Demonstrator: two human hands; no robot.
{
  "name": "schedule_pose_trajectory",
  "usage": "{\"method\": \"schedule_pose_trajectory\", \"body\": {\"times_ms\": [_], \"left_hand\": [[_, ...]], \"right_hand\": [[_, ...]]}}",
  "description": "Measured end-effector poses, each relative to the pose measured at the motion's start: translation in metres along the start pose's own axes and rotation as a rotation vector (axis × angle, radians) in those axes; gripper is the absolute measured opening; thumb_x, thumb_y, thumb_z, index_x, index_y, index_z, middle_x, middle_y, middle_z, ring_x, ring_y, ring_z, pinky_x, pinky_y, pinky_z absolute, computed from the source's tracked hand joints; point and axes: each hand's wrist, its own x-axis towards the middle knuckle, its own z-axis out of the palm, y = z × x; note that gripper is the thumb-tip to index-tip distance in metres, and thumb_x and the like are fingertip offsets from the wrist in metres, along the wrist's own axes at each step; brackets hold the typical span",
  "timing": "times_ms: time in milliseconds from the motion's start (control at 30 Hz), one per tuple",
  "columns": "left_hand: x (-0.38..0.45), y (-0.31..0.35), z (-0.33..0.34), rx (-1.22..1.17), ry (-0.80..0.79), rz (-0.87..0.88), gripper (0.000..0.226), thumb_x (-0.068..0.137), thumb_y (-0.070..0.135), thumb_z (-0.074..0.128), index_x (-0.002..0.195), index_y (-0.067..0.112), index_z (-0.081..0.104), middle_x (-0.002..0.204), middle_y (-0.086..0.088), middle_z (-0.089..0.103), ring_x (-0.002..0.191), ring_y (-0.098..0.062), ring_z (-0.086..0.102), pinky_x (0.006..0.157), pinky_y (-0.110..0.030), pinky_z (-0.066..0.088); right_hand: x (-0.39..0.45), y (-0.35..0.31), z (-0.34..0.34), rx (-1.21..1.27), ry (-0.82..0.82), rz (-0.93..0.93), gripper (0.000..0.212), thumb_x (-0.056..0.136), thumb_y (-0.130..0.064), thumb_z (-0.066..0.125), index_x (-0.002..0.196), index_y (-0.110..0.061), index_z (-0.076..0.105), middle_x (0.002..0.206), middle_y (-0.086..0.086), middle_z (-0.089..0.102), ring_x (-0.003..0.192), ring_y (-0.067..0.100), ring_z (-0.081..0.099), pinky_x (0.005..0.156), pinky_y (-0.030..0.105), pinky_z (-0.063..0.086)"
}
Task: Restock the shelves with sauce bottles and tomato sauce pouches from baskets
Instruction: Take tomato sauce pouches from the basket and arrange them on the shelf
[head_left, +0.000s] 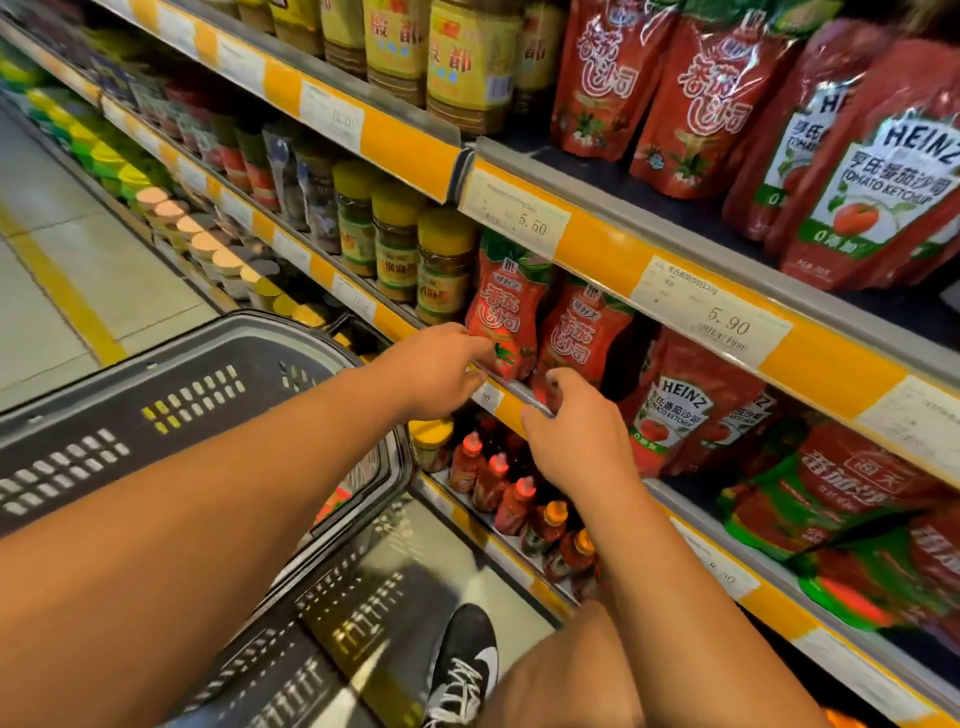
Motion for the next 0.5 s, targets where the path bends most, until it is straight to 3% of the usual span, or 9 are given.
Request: {"method": "schedule_pose_trajectory", "body": {"times_ms": [100, 267, 400, 500], "left_hand": [[0.009, -0.003, 0.000, 0.039, -0.028, 0.053, 0.029, 0.106, 0.038, 0.052, 0.130, 0.026, 0.060, 0.119, -0.006, 0.063, 0.115, -0.024, 0.053, 0.091, -0.043, 0.049], [0.023, -0.002, 0.006, 0.051, -0.036, 0.104, 0.031, 0.107, 0.039, 0.050, 0.134, 0.026, 0.053, 0.110, -0.008, 0.056, 0.090, -0.017, 0.040, 0.078, -0.037, 0.043], [0.033, -0.005, 0.013, 0.029, -0.028, 0.114, 0.034, 0.106, 0.044, 0.049, 0.136, 0.028, 0.050, 0.102, -0.003, 0.045, 0.094, -0.026, 0.052, 0.078, -0.039, 0.045], [0.038, -0.010, 0.020, 0.035, 0.010, 0.124, 0.030, 0.105, 0.046, 0.049, 0.129, 0.027, 0.051, 0.096, 0.000, 0.038, 0.096, -0.033, 0.056, 0.075, -0.040, 0.046]], "right_hand": [[0.010, 0.002, 0.005, 0.000, -0.013, 0.029, 0.067, 0.099, -0.044, 0.059, 0.157, -0.020, 0.037, 0.147, 0.009, 0.056, 0.129, 0.034, 0.055, 0.098, 0.044, 0.051], [0.024, 0.001, 0.010, 0.017, -0.028, 0.078, 0.072, 0.102, -0.052, 0.052, 0.158, -0.011, 0.032, 0.154, 0.014, 0.047, 0.140, 0.035, 0.046, 0.106, 0.045, 0.044], [0.033, 0.000, 0.012, 0.033, 0.033, 0.106, 0.052, 0.107, -0.047, 0.046, 0.138, -0.007, 0.053, 0.137, 0.017, 0.061, 0.126, 0.037, 0.056, 0.096, 0.042, 0.045], [0.040, -0.002, 0.014, 0.016, 0.029, 0.134, 0.050, 0.108, -0.044, 0.041, 0.132, -0.003, 0.056, 0.131, 0.018, 0.063, 0.121, 0.038, 0.057, 0.093, 0.041, 0.043]]}}
